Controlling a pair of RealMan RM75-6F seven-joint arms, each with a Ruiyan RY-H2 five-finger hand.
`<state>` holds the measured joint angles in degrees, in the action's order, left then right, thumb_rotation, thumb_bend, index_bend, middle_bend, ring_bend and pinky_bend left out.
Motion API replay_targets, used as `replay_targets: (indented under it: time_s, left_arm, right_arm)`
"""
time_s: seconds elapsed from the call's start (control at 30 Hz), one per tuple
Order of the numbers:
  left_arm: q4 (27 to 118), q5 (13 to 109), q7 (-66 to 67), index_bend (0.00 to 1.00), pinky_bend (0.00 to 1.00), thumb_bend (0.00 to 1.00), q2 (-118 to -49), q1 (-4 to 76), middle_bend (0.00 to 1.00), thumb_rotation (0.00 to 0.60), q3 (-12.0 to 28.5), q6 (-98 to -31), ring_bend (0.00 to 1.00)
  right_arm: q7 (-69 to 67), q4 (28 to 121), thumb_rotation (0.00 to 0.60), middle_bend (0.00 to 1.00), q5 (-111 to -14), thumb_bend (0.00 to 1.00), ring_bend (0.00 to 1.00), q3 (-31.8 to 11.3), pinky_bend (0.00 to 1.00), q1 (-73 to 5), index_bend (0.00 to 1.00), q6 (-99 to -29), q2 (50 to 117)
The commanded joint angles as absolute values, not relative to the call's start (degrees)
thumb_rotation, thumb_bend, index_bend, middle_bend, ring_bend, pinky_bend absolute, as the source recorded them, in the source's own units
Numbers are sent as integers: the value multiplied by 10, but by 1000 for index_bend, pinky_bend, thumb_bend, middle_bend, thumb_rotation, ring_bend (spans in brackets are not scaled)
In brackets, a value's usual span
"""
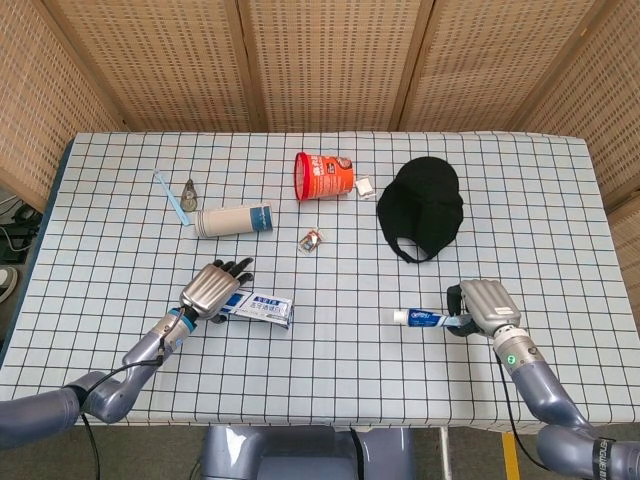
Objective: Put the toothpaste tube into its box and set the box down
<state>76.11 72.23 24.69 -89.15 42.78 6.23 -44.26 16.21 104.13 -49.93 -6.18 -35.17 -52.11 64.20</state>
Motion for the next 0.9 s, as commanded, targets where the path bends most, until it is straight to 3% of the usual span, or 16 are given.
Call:
replay_targets:
  time_s: [0.03, 0.23, 0.33, 0.57, 0.9]
  left_arm:
    - [758, 718, 240, 270, 318, 123, -893, 430, 130, 600, 60, -443, 261]
    - [756, 716, 233, 402, 409, 192, -893, 431, 292, 600, 57, -453, 414]
    - [758, 712, 231, 436, 452, 213, -893, 430, 324, 600, 58, -460, 459]
    - [774, 715, 165, 452, 475, 224, -886, 422, 337, 600, 68, -477, 480]
    - [822, 779, -110, 478, 477, 223, -863, 406, 357, 600, 114, -529, 482]
  right_arm:
    - [162, 1041, 600, 658, -499, 753, 573, -61, 551, -352, 695, -522, 643]
    - [163, 1043, 600, 658, -499, 753, 573, -59, 550, -353, 695, -526, 642]
    - [164, 1044, 600, 658, -499, 752, 573, -58, 550, -353, 695, -528, 641]
    - [173, 1054, 600, 658, -507, 753, 573, -55, 550, -353, 695, -539, 634]
    - [217, 1133, 600, 658, -506, 752, 573, -80, 551, -371, 696, -576, 576]
